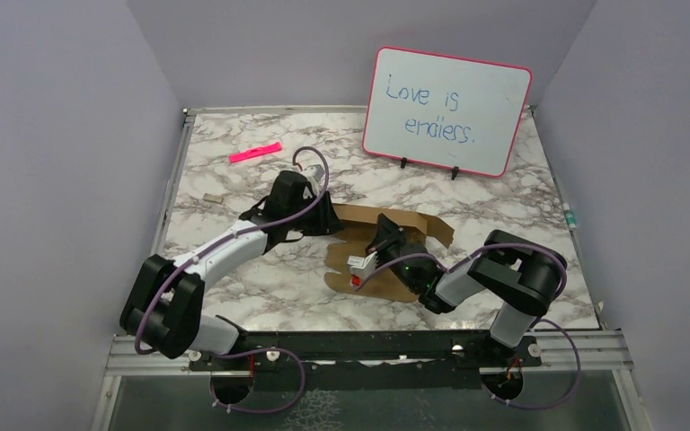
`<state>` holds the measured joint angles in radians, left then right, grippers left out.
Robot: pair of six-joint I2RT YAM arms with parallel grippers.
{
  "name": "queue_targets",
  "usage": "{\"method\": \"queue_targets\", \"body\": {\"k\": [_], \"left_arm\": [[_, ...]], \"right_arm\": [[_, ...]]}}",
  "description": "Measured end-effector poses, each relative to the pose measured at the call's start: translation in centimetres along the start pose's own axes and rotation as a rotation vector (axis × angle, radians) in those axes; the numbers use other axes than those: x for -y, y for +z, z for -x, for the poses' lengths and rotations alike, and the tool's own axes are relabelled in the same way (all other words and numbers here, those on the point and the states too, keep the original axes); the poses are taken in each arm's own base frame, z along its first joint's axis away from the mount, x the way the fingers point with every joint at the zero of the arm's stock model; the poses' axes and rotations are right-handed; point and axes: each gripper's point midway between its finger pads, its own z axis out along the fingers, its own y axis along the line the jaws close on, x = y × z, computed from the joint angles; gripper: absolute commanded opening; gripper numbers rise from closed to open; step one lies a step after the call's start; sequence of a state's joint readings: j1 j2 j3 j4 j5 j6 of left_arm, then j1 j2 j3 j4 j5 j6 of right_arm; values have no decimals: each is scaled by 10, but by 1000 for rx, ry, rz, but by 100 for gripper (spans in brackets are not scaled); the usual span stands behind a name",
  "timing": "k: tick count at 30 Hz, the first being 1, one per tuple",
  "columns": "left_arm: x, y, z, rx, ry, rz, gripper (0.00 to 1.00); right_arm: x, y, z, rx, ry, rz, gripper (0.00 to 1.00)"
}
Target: Fold the paper box
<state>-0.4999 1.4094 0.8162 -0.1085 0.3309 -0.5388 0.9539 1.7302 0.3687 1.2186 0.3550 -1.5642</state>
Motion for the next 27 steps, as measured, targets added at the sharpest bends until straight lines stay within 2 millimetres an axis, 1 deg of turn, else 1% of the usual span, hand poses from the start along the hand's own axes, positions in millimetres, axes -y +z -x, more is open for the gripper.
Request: {"method": "queue_targets", "body": {"k": [2, 5, 8, 10, 14, 15, 22, 25, 27], "left_arm": [[1, -6, -1, 18, 0, 1, 51], [2, -20, -3, 64, -15, -2, 56], [0, -29, -8, 114, -33, -12, 57], [-6, -30, -15, 136, -54, -9, 57], [-20, -22, -30, 142, -105, 5, 56], [-21, -20, -31, 141, -114, 5, 55], [-26, -1, -21, 184, -142, 0, 52], [-30, 8, -20, 189, -147, 4, 49], [-35, 15, -23, 179, -152, 15, 48]], "right_arm": [[1, 0, 2, 5, 1, -5, 3], [1, -2, 3, 9, 0, -6, 3], [1, -2, 4, 11, 0, -8, 3], [2, -2, 5, 14, 1, -11, 3], [1, -2, 6, 16, -4, -11, 3], [1, -2, 6, 16, -5, -11, 3], [-1, -2, 8, 22, -8, -6, 3], [-4, -1, 9, 23, -11, 0, 3], [-5, -1, 10, 24, -13, 2, 3]]}}
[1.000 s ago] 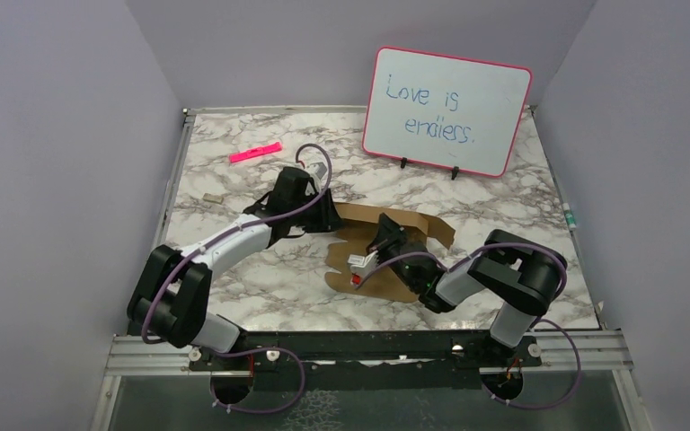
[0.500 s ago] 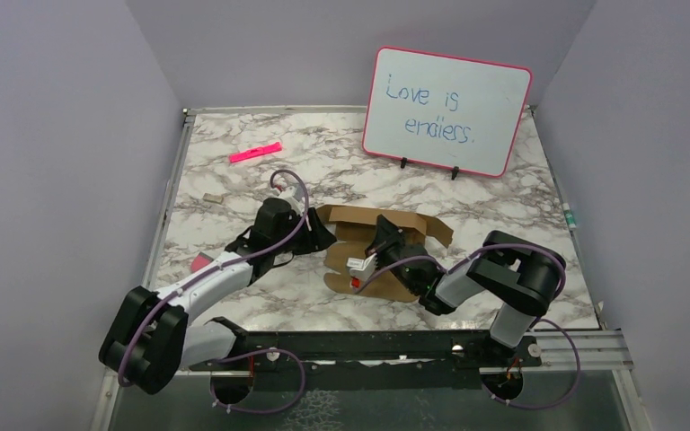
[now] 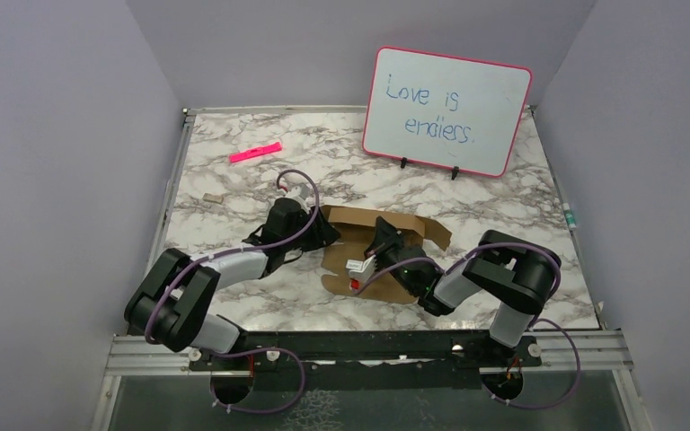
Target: Fold the paper box
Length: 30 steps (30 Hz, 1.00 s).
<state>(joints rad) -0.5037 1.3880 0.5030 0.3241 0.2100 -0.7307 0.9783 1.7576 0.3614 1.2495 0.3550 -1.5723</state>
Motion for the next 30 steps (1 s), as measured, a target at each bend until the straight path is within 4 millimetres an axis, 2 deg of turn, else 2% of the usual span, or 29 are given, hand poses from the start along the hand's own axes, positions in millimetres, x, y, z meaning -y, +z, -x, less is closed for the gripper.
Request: {"method": "queue_targets", "body": {"k": [4, 8, 21, 24, 30], "left_arm": [[-5, 9, -11, -22, 4, 16, 47], [0, 15, -16, -30, 16, 6, 46], [45, 24, -17, 13, 129, -99, 47], [41, 22, -14, 44, 131, -75, 50], [16, 11, -2, 151, 125, 32, 51]], "right_arm": [[1, 0, 1, 2, 2, -5, 3], [2, 0, 1, 3, 2, -7, 3], [2, 1, 1, 3, 3, -8, 3], [2, 1, 1, 3, 3, -9, 3], [2, 1, 2, 3, 3, -10, 2]]}}
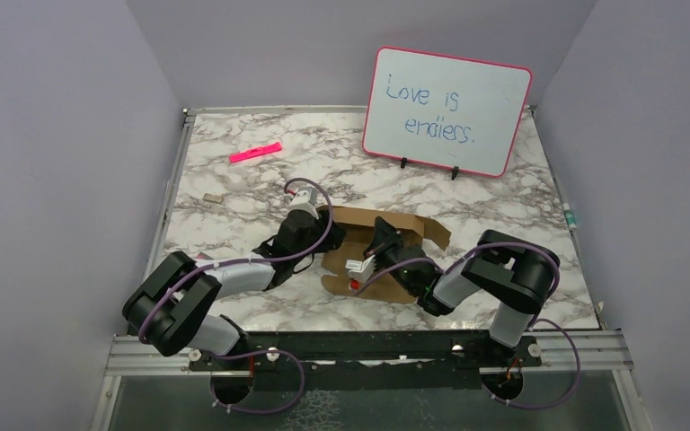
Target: Fold the paper box
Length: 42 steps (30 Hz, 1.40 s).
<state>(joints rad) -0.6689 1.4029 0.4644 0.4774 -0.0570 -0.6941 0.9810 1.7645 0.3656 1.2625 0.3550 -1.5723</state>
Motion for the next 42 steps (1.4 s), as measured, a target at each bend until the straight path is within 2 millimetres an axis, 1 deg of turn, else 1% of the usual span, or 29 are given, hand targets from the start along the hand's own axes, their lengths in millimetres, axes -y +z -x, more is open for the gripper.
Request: {"method": "queue_targets", "body": {"k": [2, 6, 11, 13, 17, 22, 27, 34, 38, 42], "left_arm": [[-7, 0, 2, 22, 1, 33, 53], [-18, 2, 6, 52, 6, 83, 54], [-29, 14, -5, 21, 14, 121, 49], [-30, 16, -10, 7, 15, 120, 46], [-17, 19, -8, 12, 13, 65, 42], [6, 18, -7, 25, 35, -18, 42], [24, 20, -8, 26, 60, -74, 42], [30, 22, -9, 30, 69, -99, 45], [28, 8, -11, 39, 73, -110, 46], [30, -7, -5, 67, 71, -131, 46]], "right_arm": [[0, 0, 0, 0, 0, 1, 2], [0, 0, 0, 0, 0, 1, 2], [0, 0, 0, 0, 0, 0, 2], [0, 0, 0, 0, 0, 0, 2], [0, 0, 0, 0, -1, 0, 2], [0, 0, 0, 0, 0, 0, 2], [-1, 0, 0, 0, -1, 1, 2], [-1, 0, 0, 0, -8, 2, 2], [-2, 0, 1, 2, -15, 6, 2], [-1, 0, 1, 2, -19, 2, 2]]}}
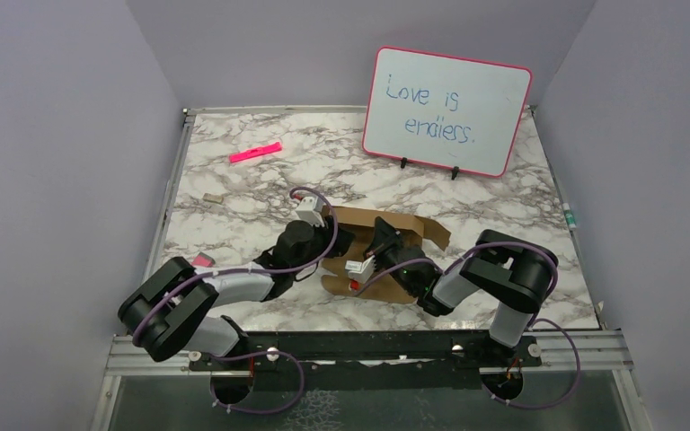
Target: Fold the paper box
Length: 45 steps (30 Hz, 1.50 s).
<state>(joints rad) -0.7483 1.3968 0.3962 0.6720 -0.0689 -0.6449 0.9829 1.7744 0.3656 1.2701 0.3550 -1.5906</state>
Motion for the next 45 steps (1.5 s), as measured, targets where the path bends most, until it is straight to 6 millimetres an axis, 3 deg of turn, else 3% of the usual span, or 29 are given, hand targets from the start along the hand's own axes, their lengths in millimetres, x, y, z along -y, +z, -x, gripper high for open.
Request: {"method": "queue_targets", "body": {"k": [9, 13, 18, 25, 32, 38, 45], "left_arm": [[6, -28, 46, 146, -13, -5, 46], [-15, -30, 71, 196, -33, 67, 43], [-39, -22, 86, 203, -56, 140, 36], [-34, 0, 71, 102, -70, 103, 25], [-32, 14, 43, 7, -100, 76, 23], [-26, 22, 21, -59, -105, 54, 25], [-21, 15, 28, -43, -93, 46, 35]], "right_arm": [[-2, 0, 0, 0, -2, 2, 2], [-2, 0, 1, 1, -5, -1, 2], [-1, 0, 2, 5, -8, -2, 2], [-1, 0, 3, 6, -9, -2, 2], [0, 1, 3, 6, -7, -5, 2], [1, 1, 3, 6, -7, -7, 2], [1, 1, 2, 0, -7, -9, 2]]}}
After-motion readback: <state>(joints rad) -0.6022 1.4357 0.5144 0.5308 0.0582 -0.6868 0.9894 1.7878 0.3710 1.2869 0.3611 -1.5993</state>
